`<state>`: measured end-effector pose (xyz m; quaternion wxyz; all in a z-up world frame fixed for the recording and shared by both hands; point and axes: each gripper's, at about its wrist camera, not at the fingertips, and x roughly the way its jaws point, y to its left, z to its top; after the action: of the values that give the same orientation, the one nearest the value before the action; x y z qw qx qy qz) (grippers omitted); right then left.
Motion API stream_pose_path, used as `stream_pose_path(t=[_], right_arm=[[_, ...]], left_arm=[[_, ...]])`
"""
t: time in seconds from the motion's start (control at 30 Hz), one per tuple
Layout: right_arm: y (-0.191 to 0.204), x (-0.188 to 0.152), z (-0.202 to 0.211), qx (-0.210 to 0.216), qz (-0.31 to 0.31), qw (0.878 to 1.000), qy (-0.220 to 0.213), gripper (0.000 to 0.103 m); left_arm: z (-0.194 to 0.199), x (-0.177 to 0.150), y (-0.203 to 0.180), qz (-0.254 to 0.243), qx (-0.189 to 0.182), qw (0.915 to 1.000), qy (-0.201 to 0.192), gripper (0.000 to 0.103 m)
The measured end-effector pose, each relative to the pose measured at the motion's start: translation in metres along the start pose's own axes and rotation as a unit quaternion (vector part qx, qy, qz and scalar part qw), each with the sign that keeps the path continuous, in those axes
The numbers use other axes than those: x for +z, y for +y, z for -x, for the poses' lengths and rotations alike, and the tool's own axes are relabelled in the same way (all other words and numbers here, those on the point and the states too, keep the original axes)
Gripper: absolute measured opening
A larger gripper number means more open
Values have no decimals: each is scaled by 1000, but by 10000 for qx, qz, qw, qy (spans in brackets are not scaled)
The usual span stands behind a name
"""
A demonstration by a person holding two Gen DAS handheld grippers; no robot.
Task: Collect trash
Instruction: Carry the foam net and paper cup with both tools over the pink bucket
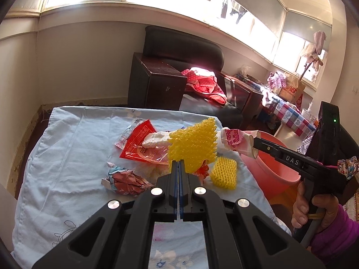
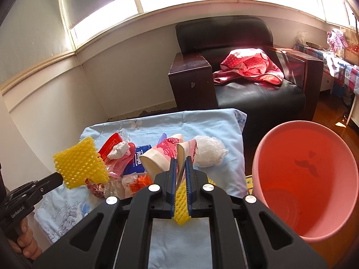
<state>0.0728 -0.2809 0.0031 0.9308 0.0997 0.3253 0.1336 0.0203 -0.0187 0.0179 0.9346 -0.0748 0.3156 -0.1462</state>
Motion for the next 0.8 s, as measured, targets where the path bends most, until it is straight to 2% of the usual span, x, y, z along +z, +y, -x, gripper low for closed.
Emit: stream_pose_path(t=[0.2, 0.5, 0.8], right_arm=[[-40, 0, 30, -460, -320, 9981, -256, 8], [-101, -19, 55, -1317, -669, 9887, -238, 8], [-141, -37, 54, -1601, -1005, 9820, 36, 8]], left_arm=[[-15, 11, -43, -335, -357, 9988, -2, 0], [-59, 15, -121, -883, -983, 9908, 293, 0], [-113, 7, -185, -1418, -1170, 9801, 746, 0]])
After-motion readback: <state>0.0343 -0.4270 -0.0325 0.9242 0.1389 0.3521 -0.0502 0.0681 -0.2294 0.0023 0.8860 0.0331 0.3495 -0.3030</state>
